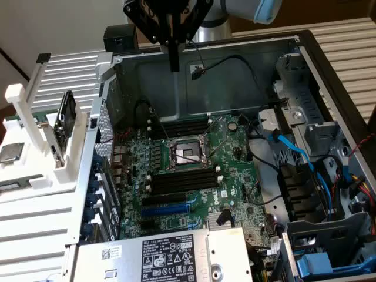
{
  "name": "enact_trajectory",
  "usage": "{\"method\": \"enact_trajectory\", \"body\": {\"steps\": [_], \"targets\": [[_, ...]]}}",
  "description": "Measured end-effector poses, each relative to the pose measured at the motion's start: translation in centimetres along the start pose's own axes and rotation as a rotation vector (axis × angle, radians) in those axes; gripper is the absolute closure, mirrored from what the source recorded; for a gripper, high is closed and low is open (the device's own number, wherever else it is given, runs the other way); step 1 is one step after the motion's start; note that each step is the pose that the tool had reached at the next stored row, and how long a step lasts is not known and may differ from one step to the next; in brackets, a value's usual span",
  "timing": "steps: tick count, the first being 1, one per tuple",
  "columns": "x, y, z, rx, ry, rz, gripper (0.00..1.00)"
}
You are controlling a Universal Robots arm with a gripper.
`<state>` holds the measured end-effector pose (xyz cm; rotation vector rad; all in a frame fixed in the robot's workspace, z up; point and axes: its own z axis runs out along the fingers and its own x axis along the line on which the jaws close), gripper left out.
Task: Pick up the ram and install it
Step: 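Reach for the ram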
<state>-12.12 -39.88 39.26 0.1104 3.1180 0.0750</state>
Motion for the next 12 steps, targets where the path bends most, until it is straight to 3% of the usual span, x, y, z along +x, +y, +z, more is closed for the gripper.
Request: {"method": "enact_trajectory", "body": {"steps": [12], "targets": [[0.00, 0.00, 0.00, 0.0000, 0.0000, 0.000, 0.90]]}}
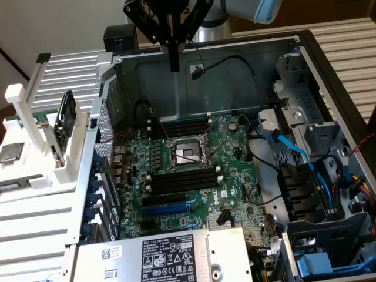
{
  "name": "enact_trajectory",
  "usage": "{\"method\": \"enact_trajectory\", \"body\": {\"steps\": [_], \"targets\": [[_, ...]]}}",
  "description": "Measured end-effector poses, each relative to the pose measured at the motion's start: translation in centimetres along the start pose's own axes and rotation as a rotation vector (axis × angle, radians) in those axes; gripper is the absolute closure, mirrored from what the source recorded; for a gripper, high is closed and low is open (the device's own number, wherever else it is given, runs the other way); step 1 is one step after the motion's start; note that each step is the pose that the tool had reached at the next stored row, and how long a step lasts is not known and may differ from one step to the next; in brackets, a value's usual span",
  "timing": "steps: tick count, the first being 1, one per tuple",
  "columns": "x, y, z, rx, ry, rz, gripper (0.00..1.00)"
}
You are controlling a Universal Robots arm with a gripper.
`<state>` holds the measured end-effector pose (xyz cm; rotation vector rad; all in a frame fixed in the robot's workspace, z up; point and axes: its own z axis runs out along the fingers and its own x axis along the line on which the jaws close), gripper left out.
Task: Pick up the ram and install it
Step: 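Reach for the ram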
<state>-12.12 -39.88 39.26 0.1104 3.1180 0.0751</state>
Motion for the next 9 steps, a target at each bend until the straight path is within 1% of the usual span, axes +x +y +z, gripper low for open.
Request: {"method": "enact_trajectory", "body": {"steps": [3, 4, 6, 7, 8, 9], "targets": [[0.2, -0.01, -0.02, 0.0002, -0.0007, 0.000, 0.90], [0.5, -0.03, -0.02, 0.0000, -0.0020, 0.000, 0.90], [1.2, -0.08, -0.03, -0.0005, -0.0075, 0.000, 0.90], [3.0, -0.21, -0.07, -0.0020, -0.0287, -0.001, 0.90], [3.4, -0.24, -0.08, -0.0022, -0.0322, -0.002, 0.90], [3.8, -0.27, -0.09, -0.0022, -0.0334, -0.002, 0.90]]}}
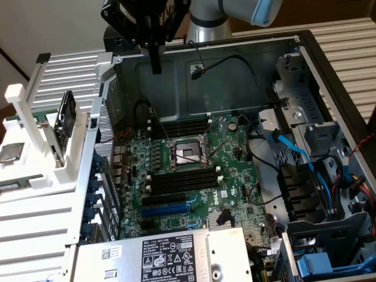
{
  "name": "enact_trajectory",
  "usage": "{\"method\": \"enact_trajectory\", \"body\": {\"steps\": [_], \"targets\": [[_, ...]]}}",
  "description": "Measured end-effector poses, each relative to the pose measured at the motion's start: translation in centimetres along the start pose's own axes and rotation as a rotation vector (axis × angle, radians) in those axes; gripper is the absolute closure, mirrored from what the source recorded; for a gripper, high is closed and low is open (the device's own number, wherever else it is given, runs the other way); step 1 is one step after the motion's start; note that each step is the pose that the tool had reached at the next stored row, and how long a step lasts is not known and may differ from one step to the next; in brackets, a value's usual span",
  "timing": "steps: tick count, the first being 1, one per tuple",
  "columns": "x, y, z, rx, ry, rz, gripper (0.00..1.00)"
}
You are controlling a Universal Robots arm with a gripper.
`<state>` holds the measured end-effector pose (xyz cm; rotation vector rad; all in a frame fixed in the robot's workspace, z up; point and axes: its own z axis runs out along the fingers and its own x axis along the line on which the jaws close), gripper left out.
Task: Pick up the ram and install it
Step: 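Reach for the ram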
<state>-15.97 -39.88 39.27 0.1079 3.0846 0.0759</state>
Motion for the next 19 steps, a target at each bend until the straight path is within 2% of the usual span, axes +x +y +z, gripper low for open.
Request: {"method": "enact_trajectory", "body": {"steps": [3, 5, 7, 11, 16, 18, 19], "targets": [[2.7, -0.19, -0.15, -0.0001, -0.0002, 0.000, 0.90], [3.6, -0.25, -0.20, -0.0002, -0.0003, 0.000, 0.90], [5.4, -0.37, -0.30, -0.0001, -0.0002, 0.000, 0.90], [7.2, -0.49, -0.40, -0.0001, -0.0002, 0.000, 0.90], [11.8, -0.80, -0.65, -0.0001, -0.0003, 0.000, 0.90], [12.7, -0.86, -0.70, -0.0001, -0.0002, 0.000, 0.90], [13.6, -0.92, -0.75, -0.0001, -0.0002, 0.000, 0.90]]}}
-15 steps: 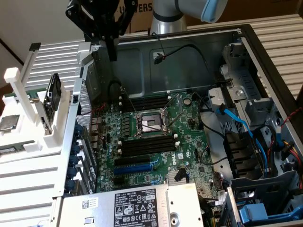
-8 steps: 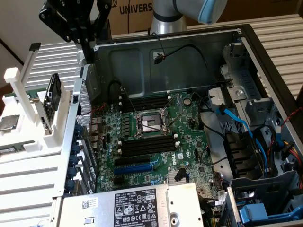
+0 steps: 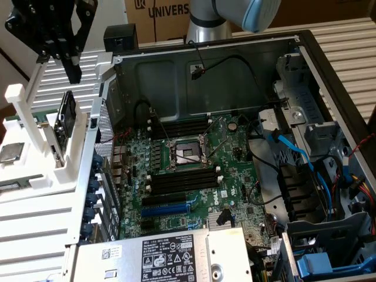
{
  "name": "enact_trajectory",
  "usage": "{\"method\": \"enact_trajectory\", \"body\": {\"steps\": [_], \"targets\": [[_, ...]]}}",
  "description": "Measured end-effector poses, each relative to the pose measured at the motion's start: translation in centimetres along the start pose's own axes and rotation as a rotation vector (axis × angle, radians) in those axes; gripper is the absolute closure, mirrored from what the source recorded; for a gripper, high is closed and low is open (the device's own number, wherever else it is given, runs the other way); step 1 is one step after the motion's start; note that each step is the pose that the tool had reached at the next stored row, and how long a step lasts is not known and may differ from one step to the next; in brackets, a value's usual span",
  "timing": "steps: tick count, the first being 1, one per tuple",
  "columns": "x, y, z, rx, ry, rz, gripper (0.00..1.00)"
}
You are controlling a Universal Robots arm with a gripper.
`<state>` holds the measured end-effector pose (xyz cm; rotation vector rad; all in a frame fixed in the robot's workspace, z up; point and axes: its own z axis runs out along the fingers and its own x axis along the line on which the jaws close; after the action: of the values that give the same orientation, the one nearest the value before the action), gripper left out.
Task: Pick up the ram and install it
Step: 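Reach for the ram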
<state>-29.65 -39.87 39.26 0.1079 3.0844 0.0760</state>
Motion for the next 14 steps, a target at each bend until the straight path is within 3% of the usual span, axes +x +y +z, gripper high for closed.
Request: {"method": "enact_trajectory", "body": {"steps": [2, 8, 14], "targets": [[0.9, -0.06, -0.05, 0.0000, 0.0000, 0.000, 0.90], [6.3, -0.44, -0.36, -0.0003, 0.0001, 0.000, 0.90], [9.1, -0.63, -0.52, -0.0007, 0.0001, 0.000, 0.90]]}}
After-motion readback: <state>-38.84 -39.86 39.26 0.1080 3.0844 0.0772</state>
